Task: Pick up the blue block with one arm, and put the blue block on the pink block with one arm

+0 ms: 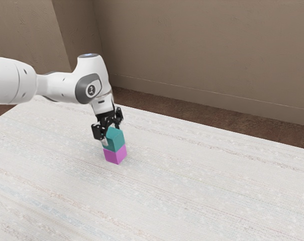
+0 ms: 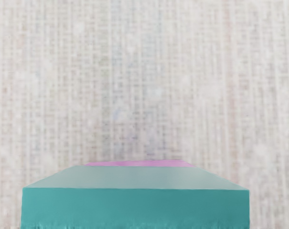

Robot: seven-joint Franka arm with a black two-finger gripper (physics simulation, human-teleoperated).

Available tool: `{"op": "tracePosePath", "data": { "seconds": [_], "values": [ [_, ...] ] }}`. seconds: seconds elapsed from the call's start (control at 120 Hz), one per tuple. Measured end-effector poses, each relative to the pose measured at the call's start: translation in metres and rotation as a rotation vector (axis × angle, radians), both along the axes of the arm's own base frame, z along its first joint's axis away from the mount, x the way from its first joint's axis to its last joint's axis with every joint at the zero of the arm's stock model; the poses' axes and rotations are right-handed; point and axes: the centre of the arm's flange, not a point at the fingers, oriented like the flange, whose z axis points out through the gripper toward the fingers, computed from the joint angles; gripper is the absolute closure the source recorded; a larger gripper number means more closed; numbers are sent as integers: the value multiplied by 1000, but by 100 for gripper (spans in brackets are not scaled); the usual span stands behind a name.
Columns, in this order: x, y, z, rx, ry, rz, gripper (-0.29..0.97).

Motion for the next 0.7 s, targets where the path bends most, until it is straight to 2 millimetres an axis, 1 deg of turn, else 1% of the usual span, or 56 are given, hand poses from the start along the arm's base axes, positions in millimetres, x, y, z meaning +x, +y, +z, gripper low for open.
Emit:
{"op": "tracePosePath", "data": {
  "seconds": [0.083, 0.142, 0.217, 0.25, 0.283, 0.3, 0.342, 0.383, 0.433, 0.458, 0.5, 0.533, 0.608, 0.65, 0.7],
  "values": [
    [-1, 1, 6, 3, -5, 6, 4],
    [-3, 1, 18, 8, -17, 10, 3],
    [-7, 1, 48, 20, -43, 15, 2],
    [-11, 1, 67, 28, -59, 16, 2],
    [-16, 1, 90, 37, -77, 17, 2],
    [-20, 0, 107, 45, -91, 19, 2],
    [-36, -1, 157, 66, -129, 23, 1],
    [-58, -5, 211, 90, -164, 35, 1],
    [-82, -11, 263, 107, -177, 54, 1],
    [-91, -13, 283, 112, -173, 67, 1],
    [-106, -18, 309, 115, -159, 92, 1],
    [-113, -21, 319, 112, -138, 116, 1],
    [-122, -17, 328, 110, -87, 180, 0],
    [-125, -12, 330, 110, -62, 220, 0],
    [-126, -5, 326, 111, -30, 267, 0]
  ]
}}
